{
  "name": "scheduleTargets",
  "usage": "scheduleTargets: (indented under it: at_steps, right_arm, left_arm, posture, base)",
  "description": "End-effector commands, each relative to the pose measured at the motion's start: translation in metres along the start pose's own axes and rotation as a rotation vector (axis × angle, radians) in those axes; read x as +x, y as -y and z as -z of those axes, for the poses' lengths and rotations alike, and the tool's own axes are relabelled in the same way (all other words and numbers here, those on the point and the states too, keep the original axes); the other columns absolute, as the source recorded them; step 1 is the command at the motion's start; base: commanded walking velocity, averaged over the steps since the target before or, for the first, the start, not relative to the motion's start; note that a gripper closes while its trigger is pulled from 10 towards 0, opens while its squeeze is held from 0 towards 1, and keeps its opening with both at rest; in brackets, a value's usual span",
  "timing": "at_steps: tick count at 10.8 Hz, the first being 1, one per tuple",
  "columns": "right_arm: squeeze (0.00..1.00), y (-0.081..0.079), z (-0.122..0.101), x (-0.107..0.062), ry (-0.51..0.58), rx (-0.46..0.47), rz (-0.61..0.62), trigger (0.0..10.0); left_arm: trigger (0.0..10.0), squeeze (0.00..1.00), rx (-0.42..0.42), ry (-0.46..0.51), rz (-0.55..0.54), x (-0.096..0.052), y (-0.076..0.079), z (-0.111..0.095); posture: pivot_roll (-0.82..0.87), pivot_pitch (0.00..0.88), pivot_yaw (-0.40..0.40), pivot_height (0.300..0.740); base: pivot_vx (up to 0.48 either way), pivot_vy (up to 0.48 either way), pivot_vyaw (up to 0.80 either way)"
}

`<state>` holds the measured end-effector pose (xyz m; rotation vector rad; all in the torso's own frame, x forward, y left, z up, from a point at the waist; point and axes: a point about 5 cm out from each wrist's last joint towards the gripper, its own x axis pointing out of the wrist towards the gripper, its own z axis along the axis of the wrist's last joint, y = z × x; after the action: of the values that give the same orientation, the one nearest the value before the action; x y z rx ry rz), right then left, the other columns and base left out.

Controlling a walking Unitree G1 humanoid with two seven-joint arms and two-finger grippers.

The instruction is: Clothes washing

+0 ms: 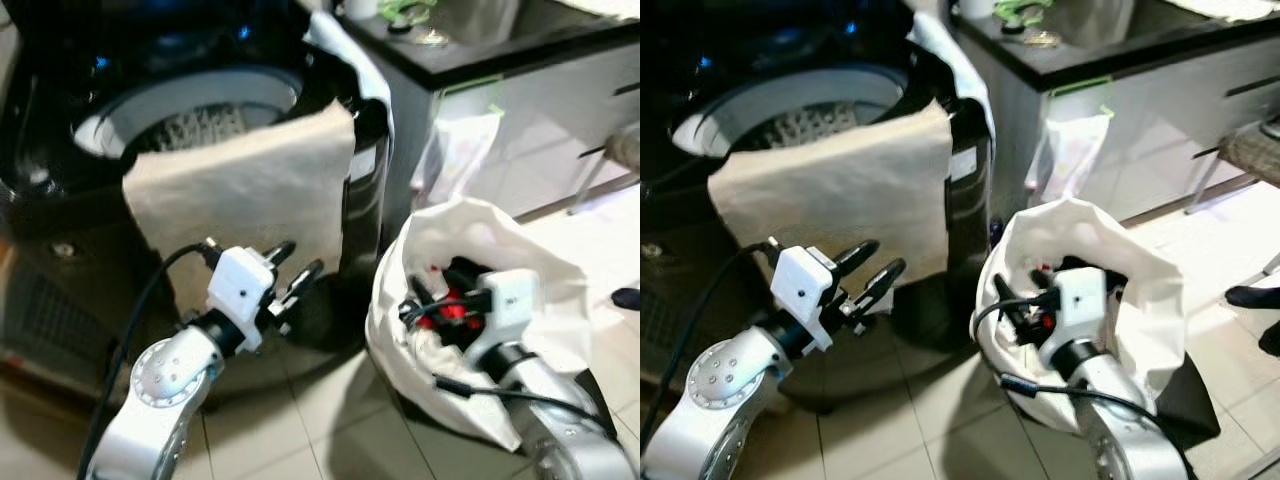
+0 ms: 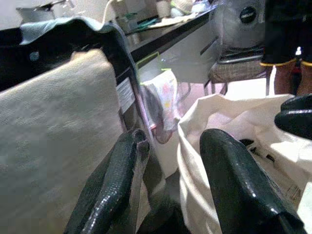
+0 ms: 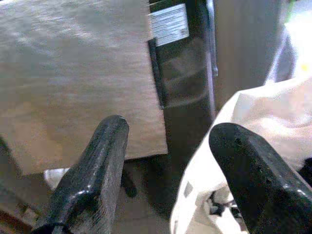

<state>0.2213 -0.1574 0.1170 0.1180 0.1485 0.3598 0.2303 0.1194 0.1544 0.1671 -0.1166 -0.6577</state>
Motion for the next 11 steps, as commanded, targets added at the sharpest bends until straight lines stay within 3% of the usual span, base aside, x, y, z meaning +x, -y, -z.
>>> scheduleTargets:
  at_steps: [1, 4, 6, 11]
  right_arm:
    - [0.0, 0.0, -0.003, -0.001, 0.006, 0.002, -0.002, 10.0]
    - [0.0, -0.002, 0.001, -0.001, -0.016, -0.011, -0.004, 10.0]
    - [0.0, 0.0, 0.005, 0.0, -0.034, -0.048, 0.026, 10.0]
    - [0.0, -0.004, 0.014, -0.003, -0.084, -0.063, -0.036, 10.0]
  left_arm:
    - [10.0, 0.0, 0.004, 0.006, 0.007, 0.0, 0.0, -0.002]
    - [10.0, 0.0, -0.011, -0.005, 0.012, -0.004, 0.0, 0.001]
    - [10.0, 0.0, -0.013, -0.057, -0.015, -0.006, -0.001, 0.008]
    - [10.0, 0.0, -0.044, -0.039, -0.008, -0.011, -0.001, 0.007]
  posture:
    - [-0.04, 0.046, 0.105, 0.74]
    - [-0.04, 0.049, 0.101, 0.74]
    - [-0.04, 0.049, 0.101, 0.74]
    - [-0.04, 0.051, 0.094, 0.74]
  base:
    - [0.379, 0.0, 0.0]
    - [0.369, 0.0, 0.0]
    - [0.0, 0.0, 0.0]
    - [0.0, 0.0, 0.74]
